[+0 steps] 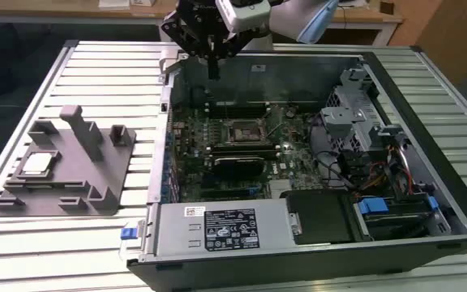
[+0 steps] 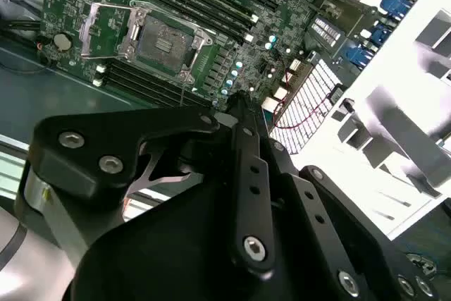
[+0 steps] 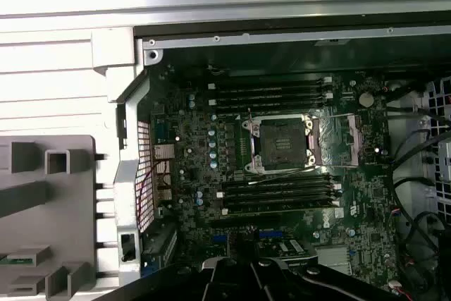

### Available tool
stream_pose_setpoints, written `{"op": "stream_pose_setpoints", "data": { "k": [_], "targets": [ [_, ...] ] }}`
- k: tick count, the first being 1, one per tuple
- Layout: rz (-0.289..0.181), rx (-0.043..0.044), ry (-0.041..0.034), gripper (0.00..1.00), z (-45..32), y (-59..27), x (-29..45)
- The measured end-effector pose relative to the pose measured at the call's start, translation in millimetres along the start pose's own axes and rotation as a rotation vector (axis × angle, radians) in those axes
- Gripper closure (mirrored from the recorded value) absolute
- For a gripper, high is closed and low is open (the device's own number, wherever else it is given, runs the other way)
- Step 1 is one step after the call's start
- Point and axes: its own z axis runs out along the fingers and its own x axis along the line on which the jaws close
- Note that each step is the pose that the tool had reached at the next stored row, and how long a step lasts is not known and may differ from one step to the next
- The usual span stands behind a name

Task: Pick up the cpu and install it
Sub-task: 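Reach for the cpu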

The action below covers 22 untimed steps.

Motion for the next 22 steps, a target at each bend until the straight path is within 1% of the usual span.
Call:
{"op": "stream_pose_setpoints", "data": {
  "k": [13, 22],
  "targets": [
    [0.000, 0.0000, -0.0001, 0.89, 0.0, 0.0, 0.4],
    [0.001, 0.0000, -0.0001, 0.89, -0.2, -0.8, 9.9]
  ]
}}
